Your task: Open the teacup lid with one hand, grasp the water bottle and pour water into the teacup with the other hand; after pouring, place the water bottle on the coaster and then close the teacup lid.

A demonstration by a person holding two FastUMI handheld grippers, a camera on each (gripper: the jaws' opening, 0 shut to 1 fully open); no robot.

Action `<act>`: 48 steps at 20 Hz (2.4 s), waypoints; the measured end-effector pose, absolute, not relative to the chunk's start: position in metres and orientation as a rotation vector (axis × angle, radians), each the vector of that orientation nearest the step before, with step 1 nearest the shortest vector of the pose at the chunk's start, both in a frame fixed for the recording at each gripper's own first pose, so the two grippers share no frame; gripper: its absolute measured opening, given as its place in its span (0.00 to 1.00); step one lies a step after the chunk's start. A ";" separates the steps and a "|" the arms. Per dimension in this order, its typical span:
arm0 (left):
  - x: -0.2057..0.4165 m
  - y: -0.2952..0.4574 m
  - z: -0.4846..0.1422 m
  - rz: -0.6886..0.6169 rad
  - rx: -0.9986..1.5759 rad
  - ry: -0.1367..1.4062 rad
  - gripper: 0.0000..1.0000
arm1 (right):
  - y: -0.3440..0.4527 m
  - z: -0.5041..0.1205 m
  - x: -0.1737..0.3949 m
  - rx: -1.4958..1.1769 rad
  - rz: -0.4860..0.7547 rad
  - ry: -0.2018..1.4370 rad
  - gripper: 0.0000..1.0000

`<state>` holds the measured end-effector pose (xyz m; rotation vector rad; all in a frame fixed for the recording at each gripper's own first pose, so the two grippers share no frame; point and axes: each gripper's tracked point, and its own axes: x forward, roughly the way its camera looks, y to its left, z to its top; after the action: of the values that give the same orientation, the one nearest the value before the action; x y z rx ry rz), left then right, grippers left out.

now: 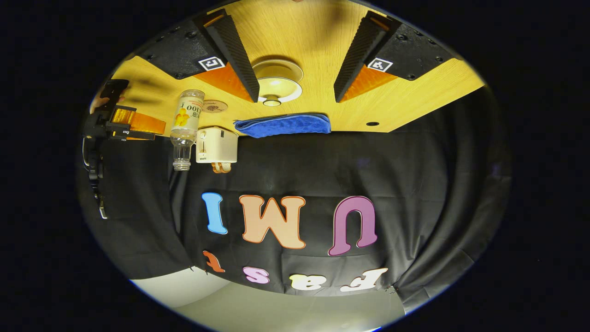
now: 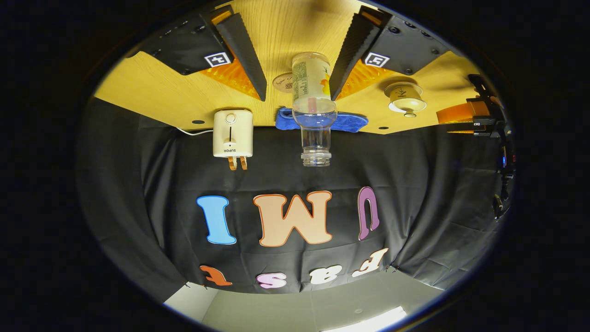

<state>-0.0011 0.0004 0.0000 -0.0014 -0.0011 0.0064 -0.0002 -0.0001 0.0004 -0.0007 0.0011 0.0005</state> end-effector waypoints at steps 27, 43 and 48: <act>0.055 -0.025 -0.011 -0.121 0.007 0.054 0.92 | 0.000 0.002 -0.002 -0.001 -0.001 0.002 0.85; 0.081 -0.036 -0.030 -0.166 0.064 0.177 0.57 | 0.000 0.002 -0.002 -0.001 0.000 0.002 0.92; 0.083 -0.035 -0.028 -0.159 0.064 0.166 0.36 | 0.000 0.002 -0.003 -0.001 0.000 0.002 0.85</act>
<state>0.0827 -0.0353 -0.0284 0.0638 0.1659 -0.1585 -0.0030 -0.0002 0.0021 -0.0010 0.0021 0.0000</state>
